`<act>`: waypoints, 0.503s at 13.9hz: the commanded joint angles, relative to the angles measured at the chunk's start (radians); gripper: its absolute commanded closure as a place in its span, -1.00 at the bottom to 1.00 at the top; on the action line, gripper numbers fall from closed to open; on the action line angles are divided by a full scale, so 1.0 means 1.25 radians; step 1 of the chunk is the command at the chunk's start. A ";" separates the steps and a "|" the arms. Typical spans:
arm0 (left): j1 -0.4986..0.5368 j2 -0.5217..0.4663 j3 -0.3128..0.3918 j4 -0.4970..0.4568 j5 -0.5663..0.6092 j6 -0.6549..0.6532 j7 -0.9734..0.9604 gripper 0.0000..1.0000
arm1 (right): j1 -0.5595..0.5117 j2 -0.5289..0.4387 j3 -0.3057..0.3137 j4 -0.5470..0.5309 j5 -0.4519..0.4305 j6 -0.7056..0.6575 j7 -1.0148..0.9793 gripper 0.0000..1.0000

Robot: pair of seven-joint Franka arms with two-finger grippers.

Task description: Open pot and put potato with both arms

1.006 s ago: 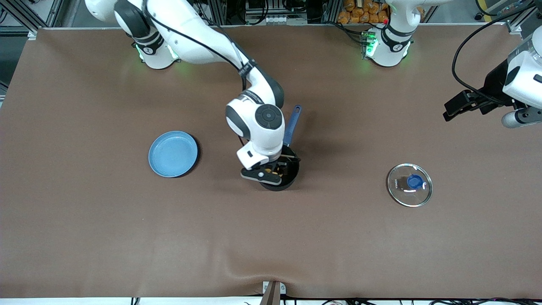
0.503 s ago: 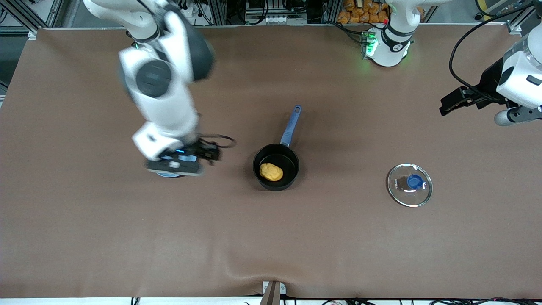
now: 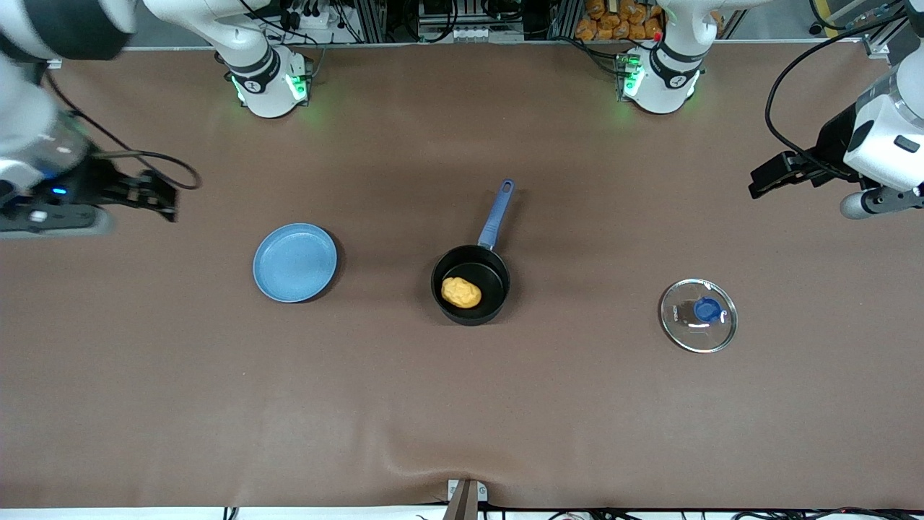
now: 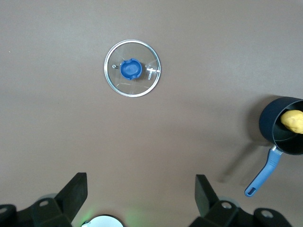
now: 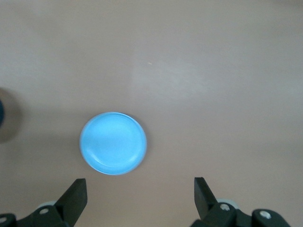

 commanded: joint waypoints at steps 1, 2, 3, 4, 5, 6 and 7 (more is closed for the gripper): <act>0.005 0.003 -0.002 0.002 -0.015 0.000 0.015 -1.00 | -0.085 -0.068 0.024 -0.077 0.015 0.020 -0.068 -1.00; 0.006 0.003 -0.002 0.002 -0.015 0.000 0.016 -1.00 | -0.107 -0.075 0.024 -0.088 0.029 0.023 -0.069 -1.00; 0.006 0.003 -0.002 0.004 -0.015 0.001 0.016 -1.00 | -0.128 -0.075 0.023 -0.089 0.060 0.023 -0.069 -1.00; 0.006 0.003 -0.002 0.006 -0.015 0.001 0.016 -1.00 | -0.133 -0.078 0.022 -0.088 0.068 0.023 -0.070 -1.00; 0.006 0.003 -0.002 0.006 -0.015 0.005 0.016 -1.00 | -0.133 -0.078 0.022 -0.083 0.066 0.023 -0.070 -1.00; 0.006 0.003 -0.002 0.006 -0.015 0.008 0.016 -1.00 | -0.133 -0.075 0.018 -0.079 0.066 0.022 -0.070 -1.00; 0.006 0.003 -0.002 0.006 -0.015 0.009 0.016 -1.00 | -0.133 -0.072 0.015 -0.062 0.065 0.019 -0.070 -1.00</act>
